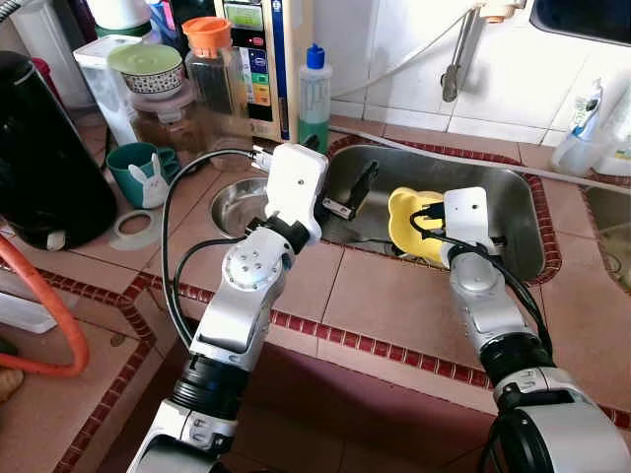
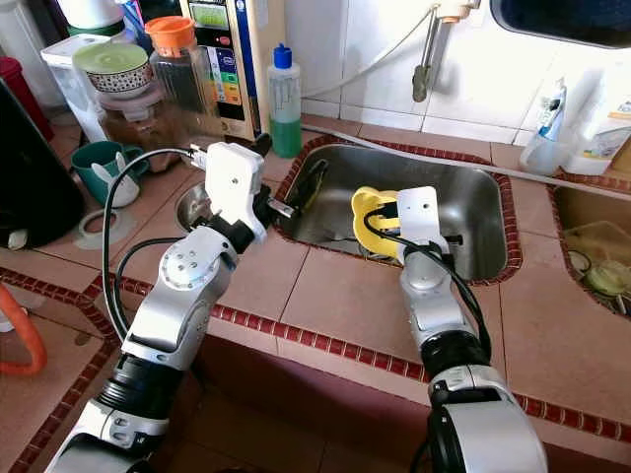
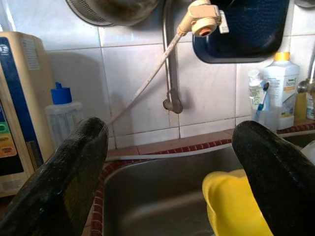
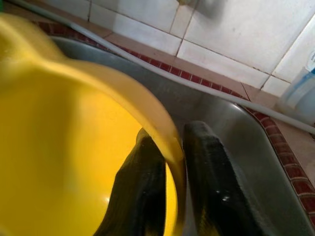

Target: Kitchen organization

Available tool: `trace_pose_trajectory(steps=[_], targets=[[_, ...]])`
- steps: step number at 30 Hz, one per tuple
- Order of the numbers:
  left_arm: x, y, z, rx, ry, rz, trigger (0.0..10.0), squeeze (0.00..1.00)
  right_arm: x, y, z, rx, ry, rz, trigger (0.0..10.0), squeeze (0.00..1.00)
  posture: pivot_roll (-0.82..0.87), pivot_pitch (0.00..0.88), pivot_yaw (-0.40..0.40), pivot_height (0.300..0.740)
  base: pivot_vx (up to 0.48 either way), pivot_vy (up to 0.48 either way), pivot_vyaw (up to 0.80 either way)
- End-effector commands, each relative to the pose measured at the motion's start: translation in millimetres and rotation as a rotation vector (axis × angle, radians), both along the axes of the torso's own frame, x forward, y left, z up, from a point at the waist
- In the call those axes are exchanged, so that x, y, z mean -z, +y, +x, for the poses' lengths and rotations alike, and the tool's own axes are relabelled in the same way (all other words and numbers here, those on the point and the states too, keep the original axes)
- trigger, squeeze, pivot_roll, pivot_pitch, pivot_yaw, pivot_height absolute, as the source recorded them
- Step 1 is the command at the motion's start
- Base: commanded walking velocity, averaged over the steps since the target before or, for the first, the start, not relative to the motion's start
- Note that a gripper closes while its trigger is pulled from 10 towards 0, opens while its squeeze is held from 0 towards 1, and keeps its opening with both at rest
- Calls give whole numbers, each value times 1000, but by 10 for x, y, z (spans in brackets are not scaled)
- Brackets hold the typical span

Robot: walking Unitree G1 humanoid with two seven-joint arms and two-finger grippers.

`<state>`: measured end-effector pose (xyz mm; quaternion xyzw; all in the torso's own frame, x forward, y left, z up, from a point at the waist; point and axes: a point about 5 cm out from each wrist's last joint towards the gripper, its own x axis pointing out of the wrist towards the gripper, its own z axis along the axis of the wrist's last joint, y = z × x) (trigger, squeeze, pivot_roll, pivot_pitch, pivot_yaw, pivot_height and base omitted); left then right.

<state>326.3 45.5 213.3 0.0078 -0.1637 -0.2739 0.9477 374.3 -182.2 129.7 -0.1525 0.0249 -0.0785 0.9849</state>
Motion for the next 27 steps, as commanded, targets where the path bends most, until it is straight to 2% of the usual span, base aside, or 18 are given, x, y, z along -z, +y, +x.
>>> trace_pose_trajectory(steps=[1,6,7,12,13,16,18,21,22,27], targets=[[-12,-10,-16,3,-5,8,10000,1000,-78,14,43,-10,-22,25,10000,1000,66,10,18,740,0,0,0],[-11,-17,-17,4,-4,9,10000,1000,-75,3,52,-13,-17,54,10000,1000,64,9,17,740,0,0,0],[-11,-20,-17,4,-4,9,10000,1000,-45,4,61,-27,17,99,10000,1000,64,9,14,740,0,0,0],[-8,-22,-16,2,-2,10,10000,1000,43,23,69,-62,113,195,10000,1000,63,9,13,740,0,0,0],[-7,-25,-16,2,0,9,10000,1000,62,22,74,-67,136,277,10000,1000,63,9,11,740,0,0,0],[-6,-28,-15,2,2,9,10000,1000,113,33,77,-91,203,389,10000,1000,63,9,11,740,0,0,0],[-5,-29,-14,2,2,9,10000,1000,119,30,77,-90,210,408,10000,1000,63,9,11,740,0,0,0],[0,-33,-15,3,5,11,10000,1000,183,44,65,-93,279,632,10000,1000,64,9,10,740,0,0,0],[0,-32,-15,3,5,10,10000,1000,185,42,65,-88,281,663,10000,1000,64,9,10,740,0,0,0],[-2,-28,-13,0,5,11,10000,1000,146,15,77,-107,265,655,10000,1000,64,11,11,740,0,0,0]])
